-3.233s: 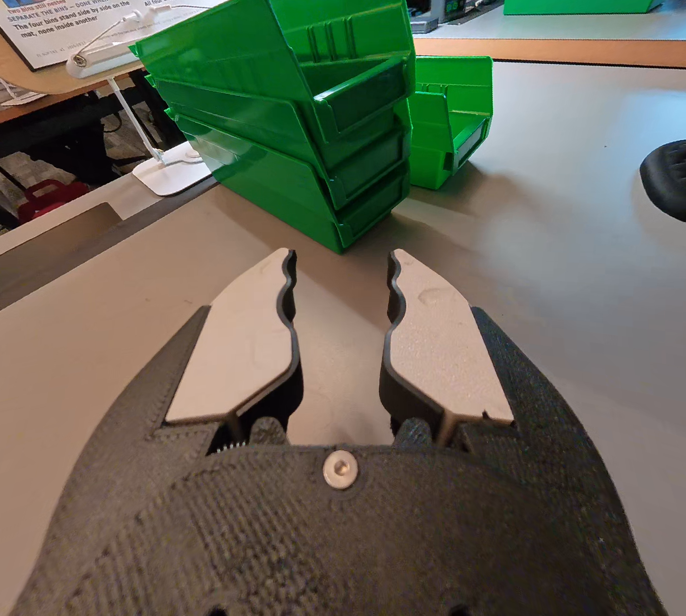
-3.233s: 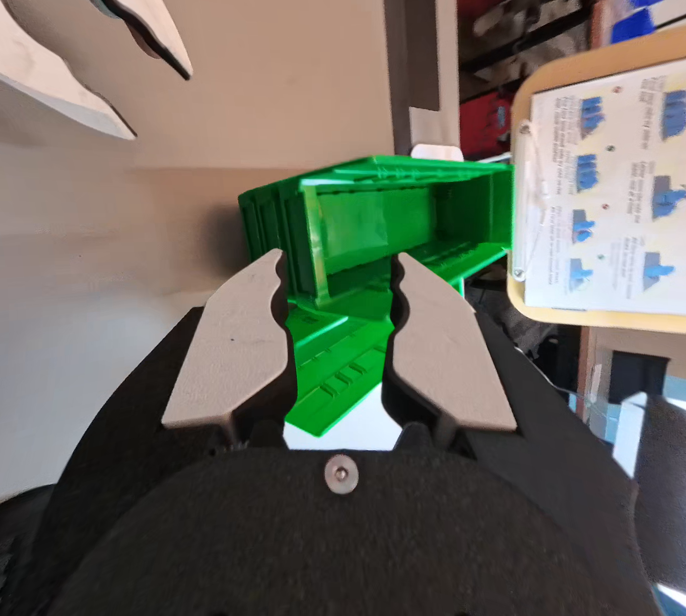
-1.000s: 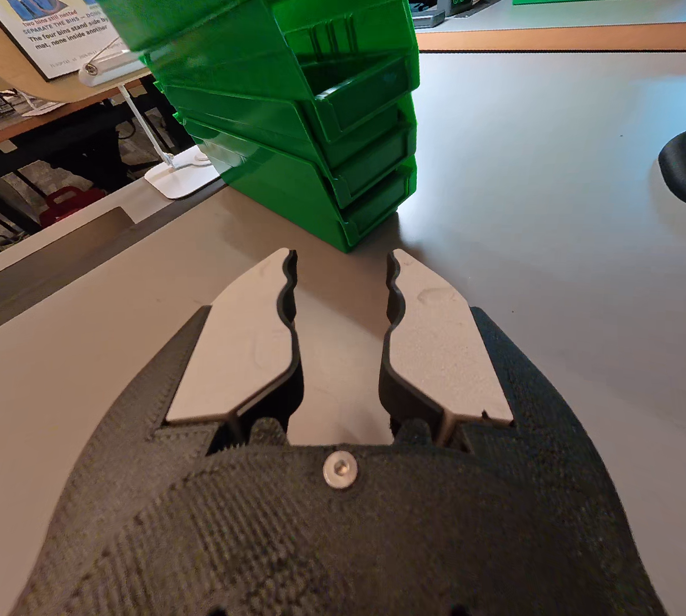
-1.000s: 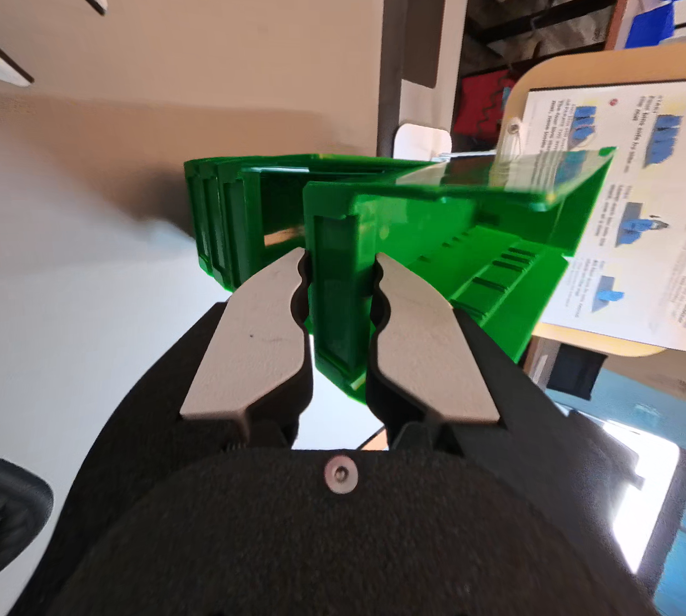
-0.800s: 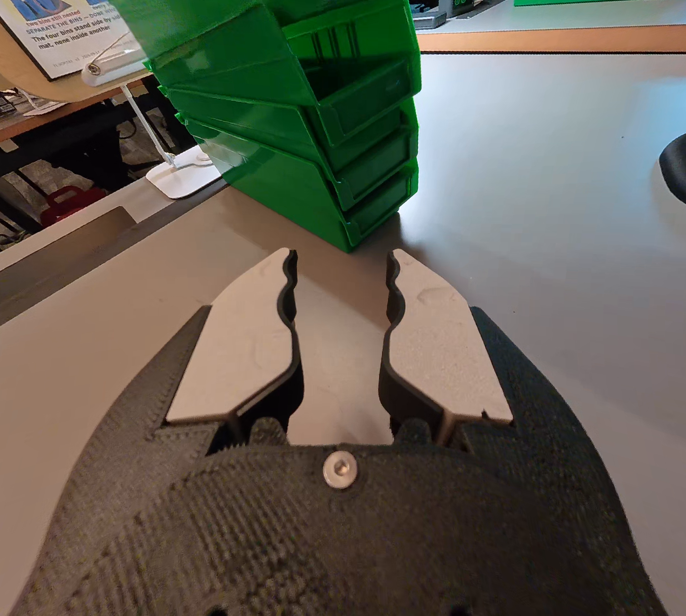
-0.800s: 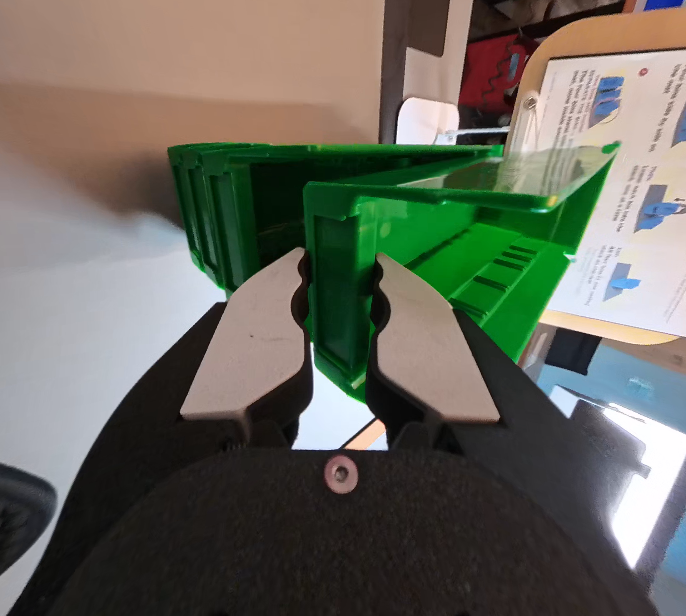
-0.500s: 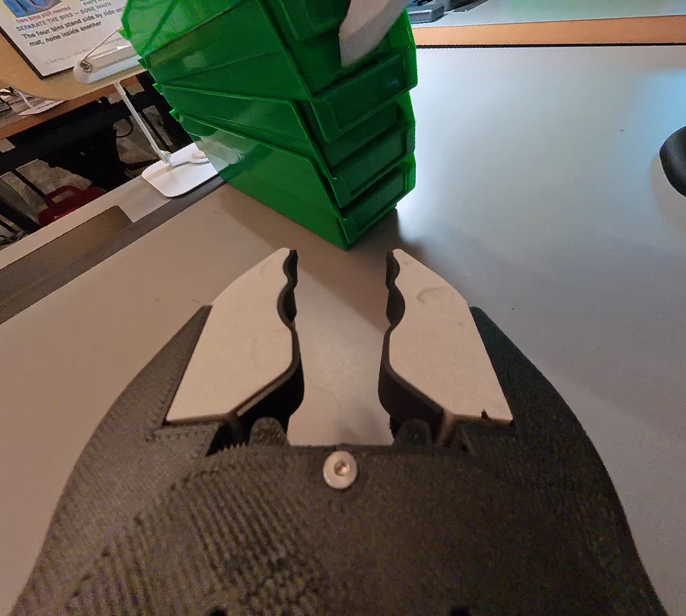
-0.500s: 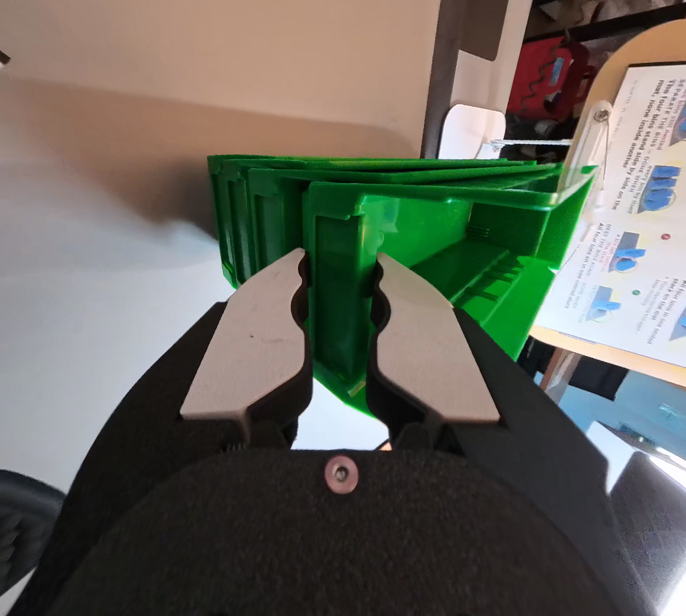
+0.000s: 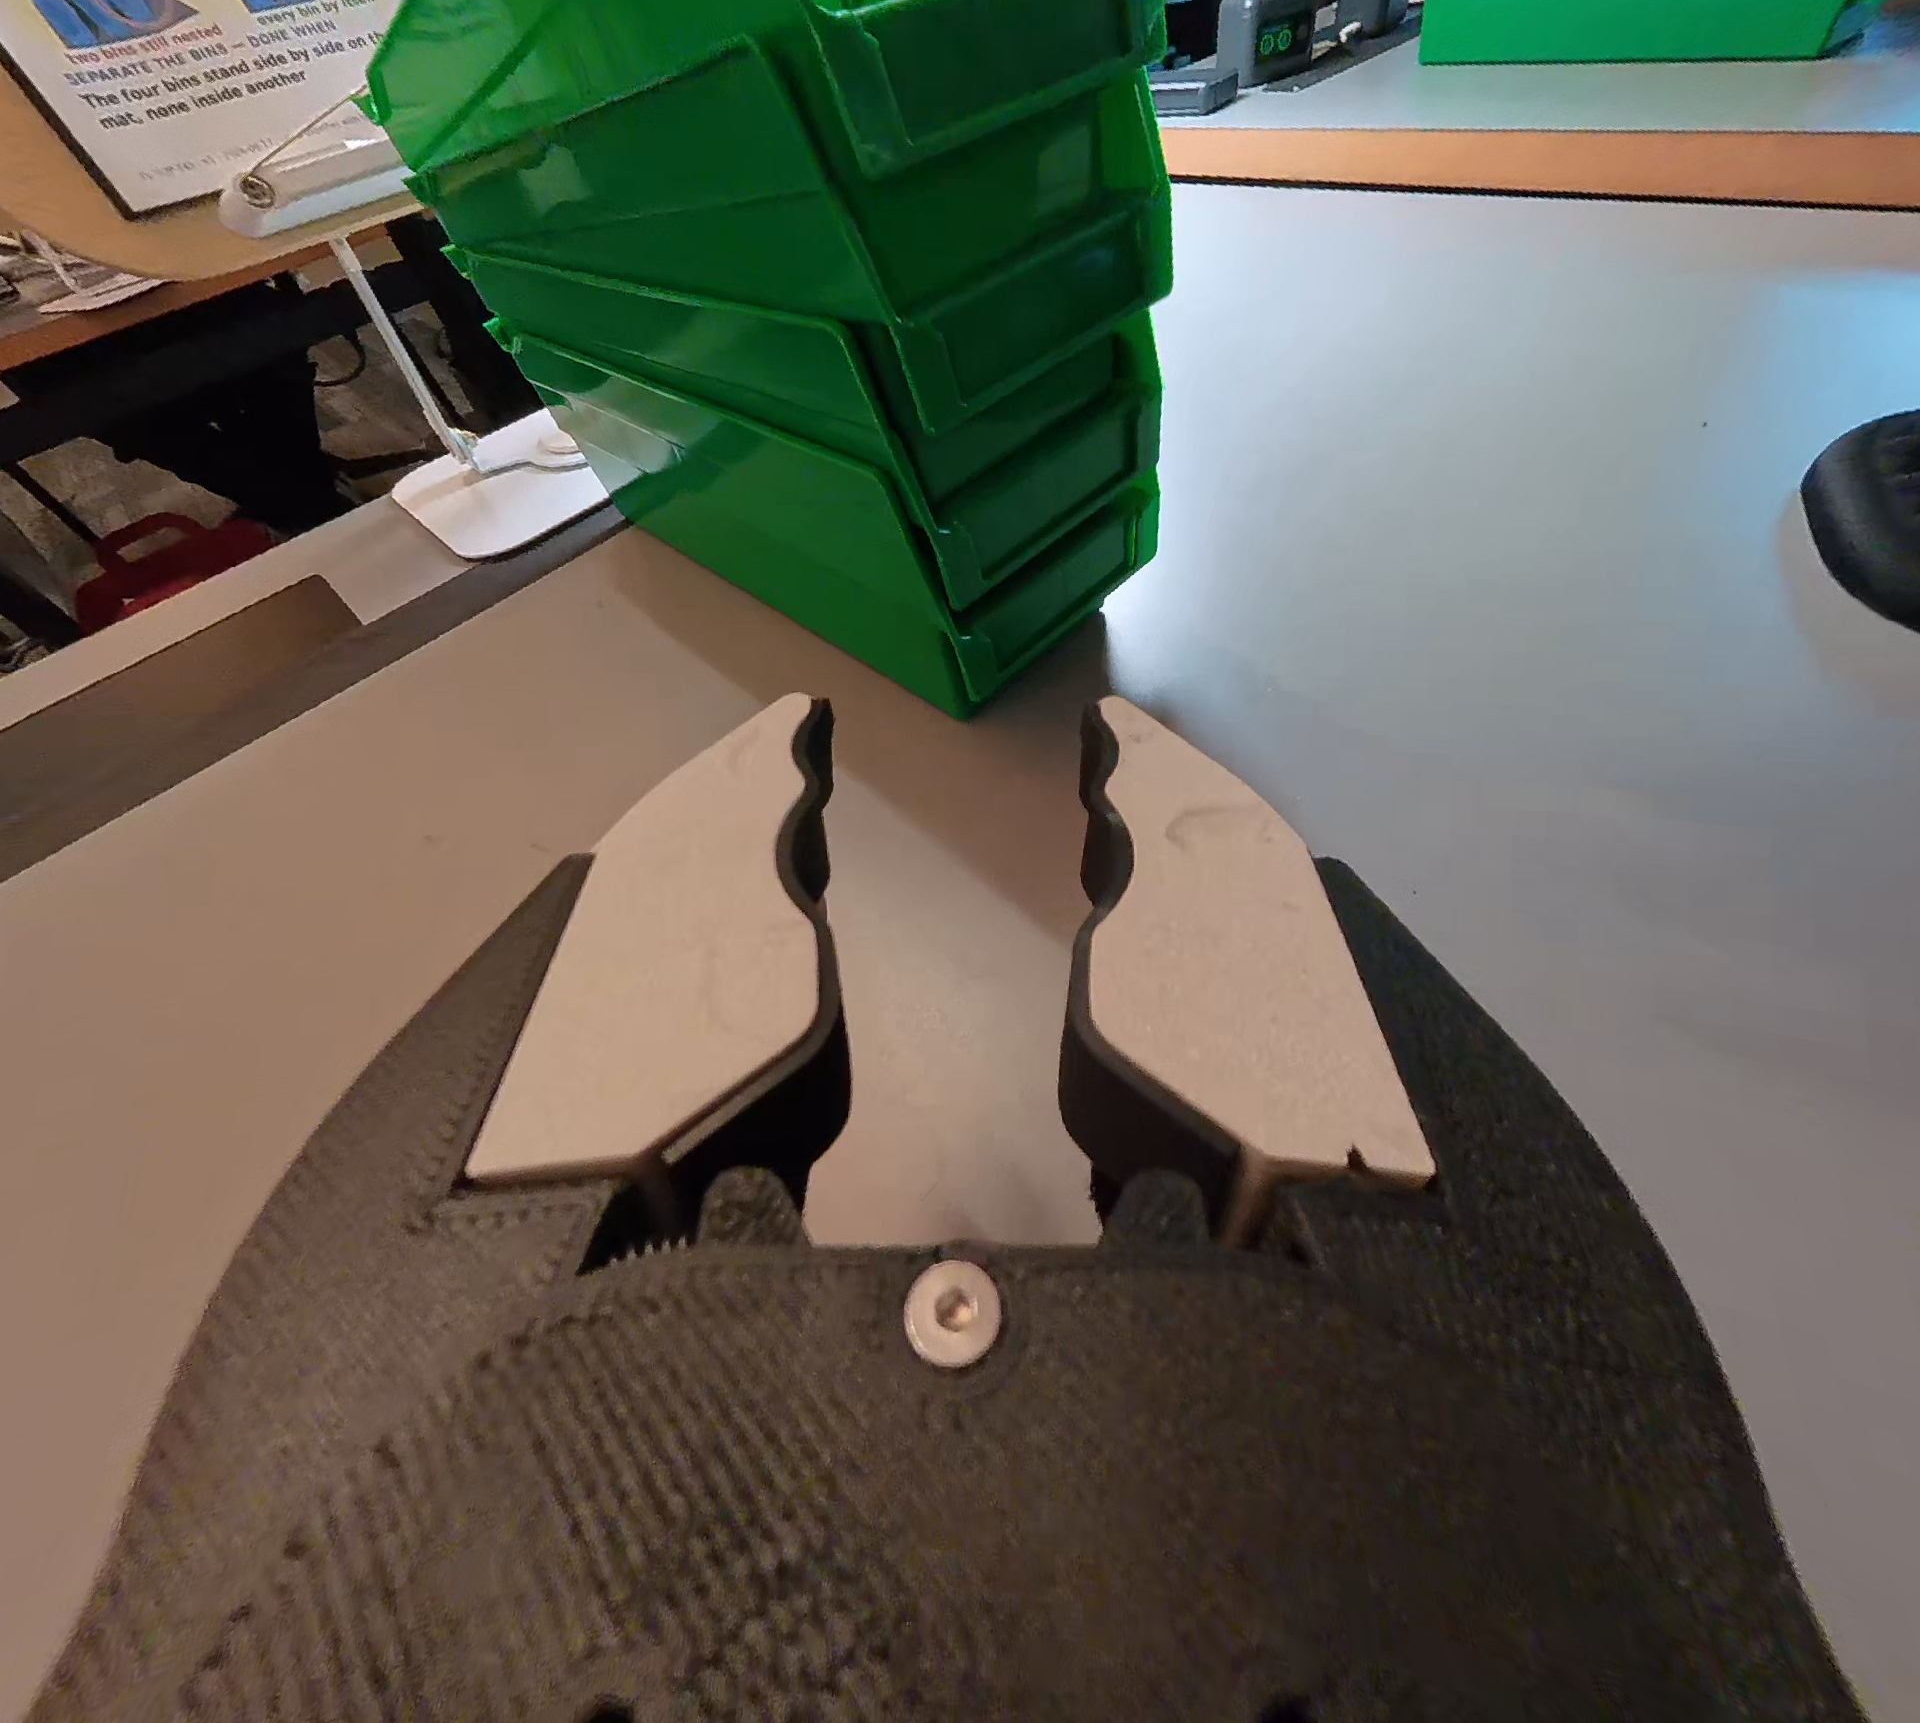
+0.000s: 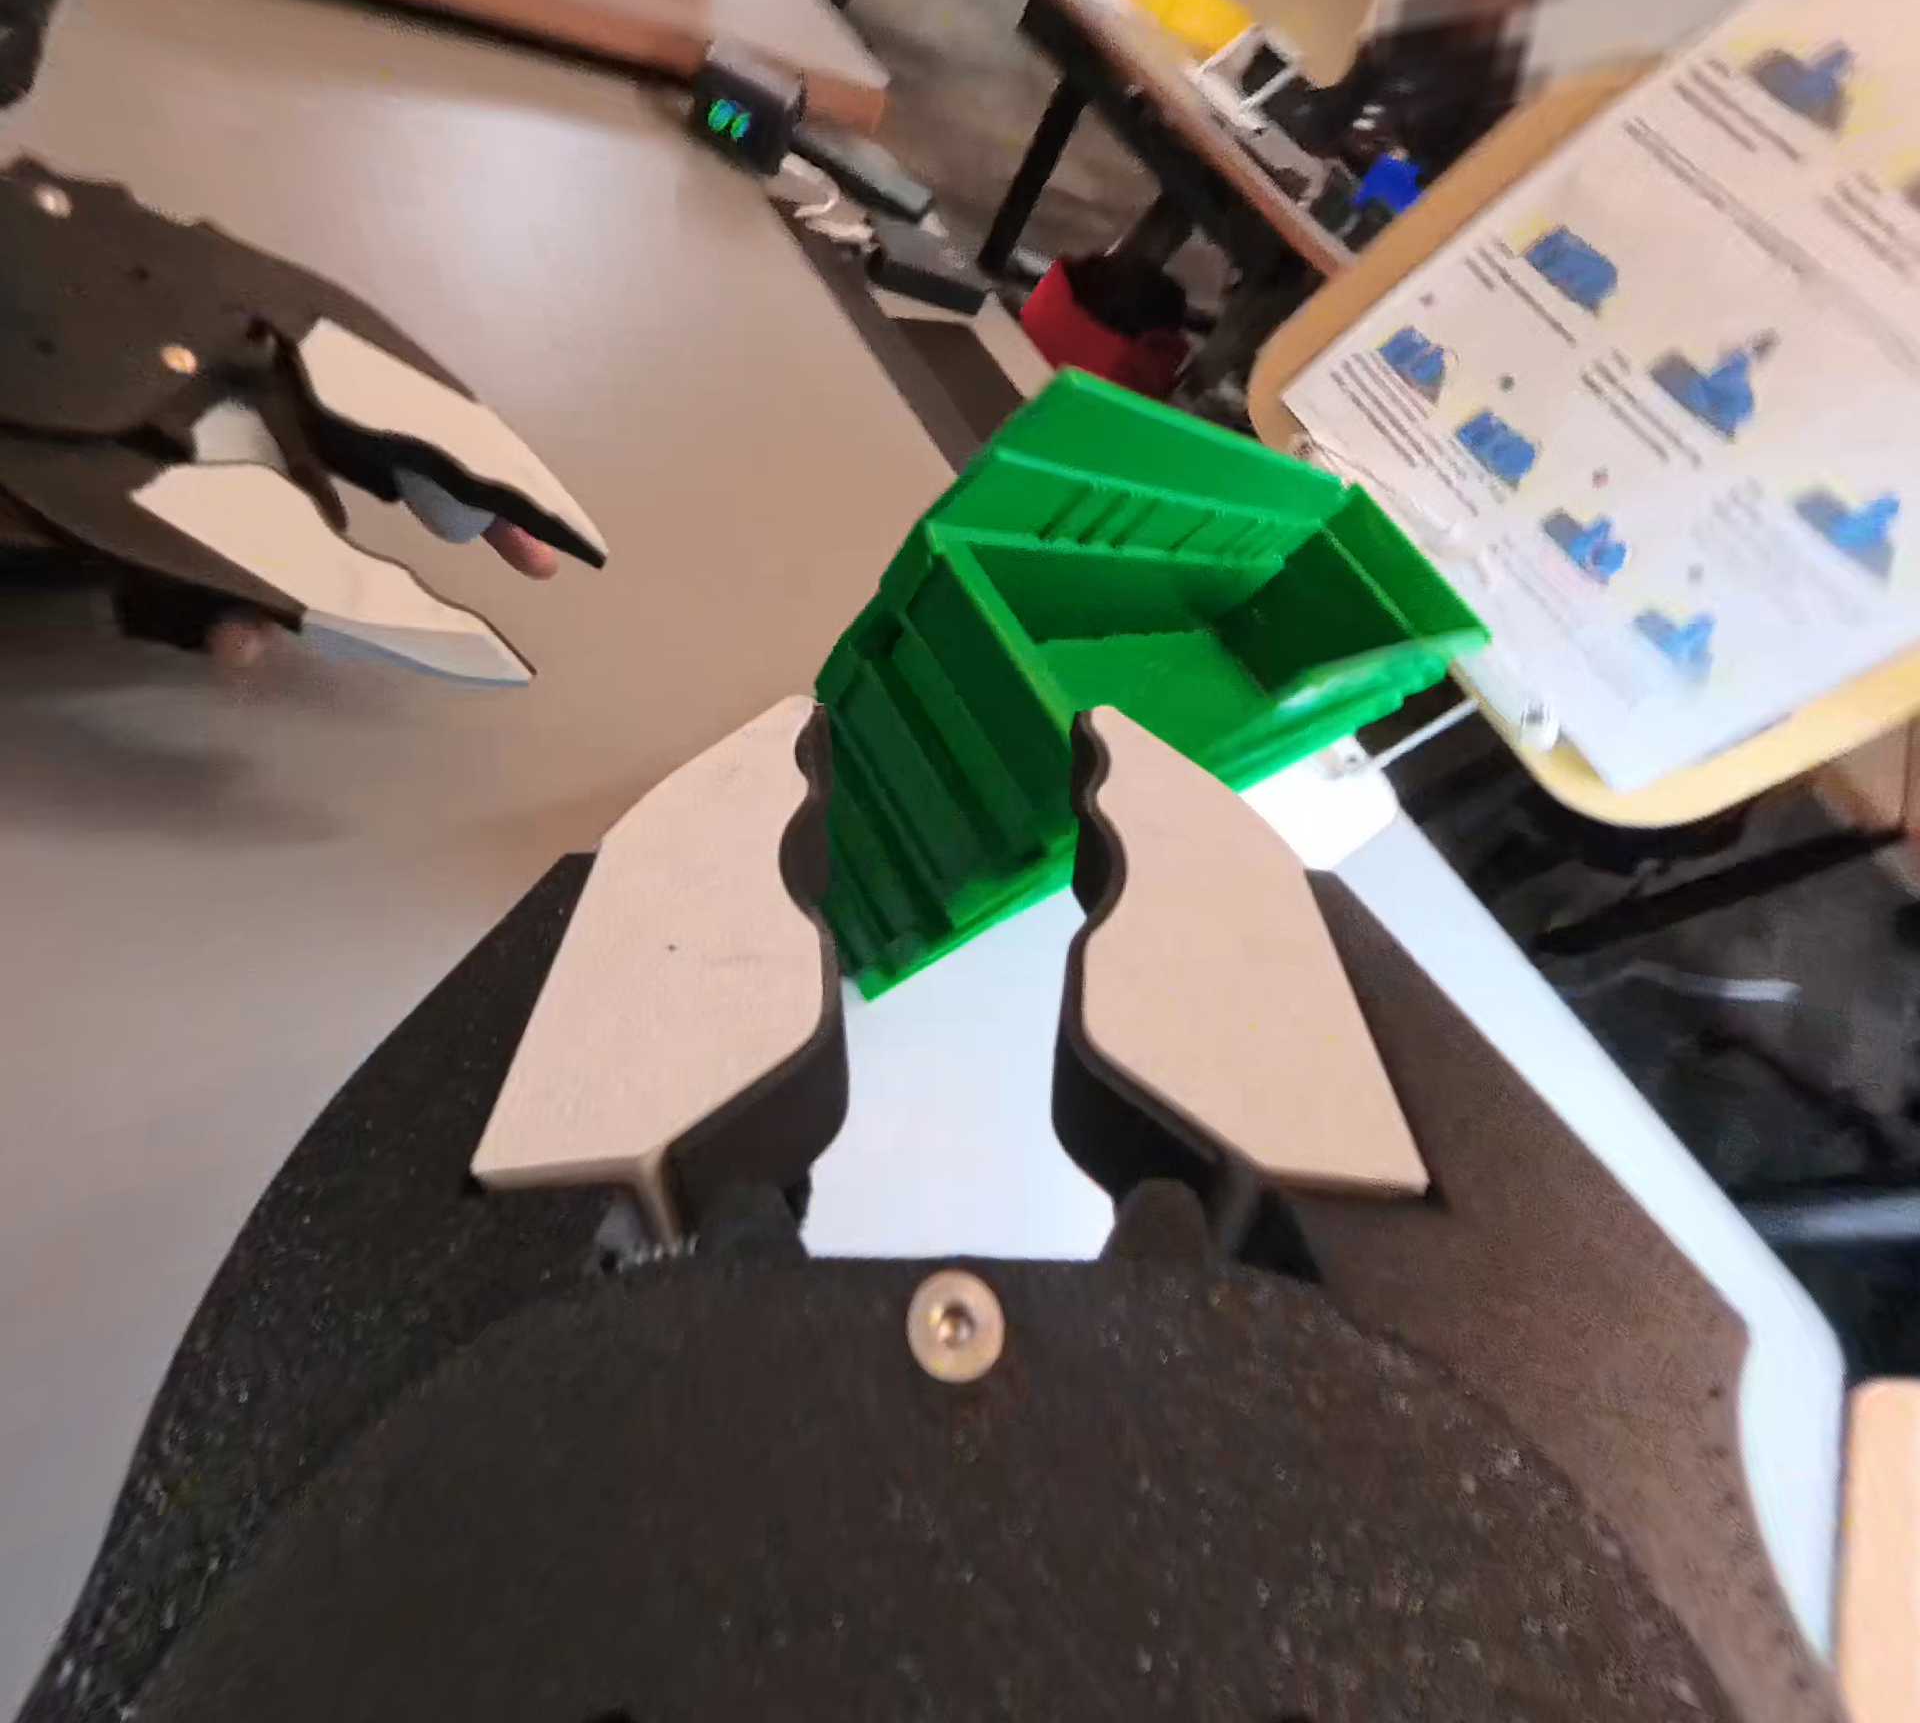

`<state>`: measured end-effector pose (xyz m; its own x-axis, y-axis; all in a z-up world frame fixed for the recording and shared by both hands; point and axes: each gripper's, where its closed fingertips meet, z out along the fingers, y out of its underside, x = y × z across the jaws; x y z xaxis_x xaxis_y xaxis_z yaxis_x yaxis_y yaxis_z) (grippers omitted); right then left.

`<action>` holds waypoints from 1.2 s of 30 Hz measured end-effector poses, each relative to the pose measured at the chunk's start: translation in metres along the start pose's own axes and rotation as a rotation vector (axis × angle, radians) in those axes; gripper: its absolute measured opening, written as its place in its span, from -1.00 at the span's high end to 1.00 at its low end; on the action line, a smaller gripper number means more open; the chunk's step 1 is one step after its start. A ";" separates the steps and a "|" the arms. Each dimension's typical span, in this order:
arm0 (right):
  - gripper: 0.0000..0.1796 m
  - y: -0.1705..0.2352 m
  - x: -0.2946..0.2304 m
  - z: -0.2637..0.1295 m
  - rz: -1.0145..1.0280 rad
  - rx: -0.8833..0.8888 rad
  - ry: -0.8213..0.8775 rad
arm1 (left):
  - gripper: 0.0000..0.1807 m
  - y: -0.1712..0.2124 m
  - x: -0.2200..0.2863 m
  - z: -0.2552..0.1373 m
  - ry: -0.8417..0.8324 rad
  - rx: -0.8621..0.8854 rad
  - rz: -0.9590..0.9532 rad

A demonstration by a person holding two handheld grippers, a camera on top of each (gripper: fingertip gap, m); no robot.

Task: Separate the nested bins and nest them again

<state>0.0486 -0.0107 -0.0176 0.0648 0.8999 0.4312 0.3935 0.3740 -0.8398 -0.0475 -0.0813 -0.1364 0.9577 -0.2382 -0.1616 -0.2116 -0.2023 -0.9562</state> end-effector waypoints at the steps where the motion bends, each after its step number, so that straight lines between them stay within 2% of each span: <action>1: 0.51 0.011 0.001 -0.007 0.063 0.026 0.030 | 0.49 -0.001 -0.001 0.000 0.000 0.006 -0.007; 7: 0.40 0.102 -0.019 -0.034 0.267 0.031 0.118 | 0.49 -0.002 -0.008 0.000 -0.019 0.017 -0.013; 12: 0.41 0.142 -0.016 -0.035 0.293 0.165 0.170 | 0.49 0.008 -0.015 0.008 -0.040 -0.011 0.008; 17: 0.41 0.136 -0.006 -0.036 0.325 0.257 0.183 | 0.49 0.009 -0.028 0.007 -0.070 0.013 0.005; 36: 0.40 0.149 -0.007 -0.032 0.316 0.211 0.183 | 0.50 0.001 -0.036 0.005 -0.049 0.072 -0.001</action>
<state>0.1358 0.0315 -0.1350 0.3212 0.9304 0.1766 0.1328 0.1404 -0.9811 -0.0809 -0.0678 -0.1328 0.9667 -0.1906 -0.1706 -0.1977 -0.1330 -0.9712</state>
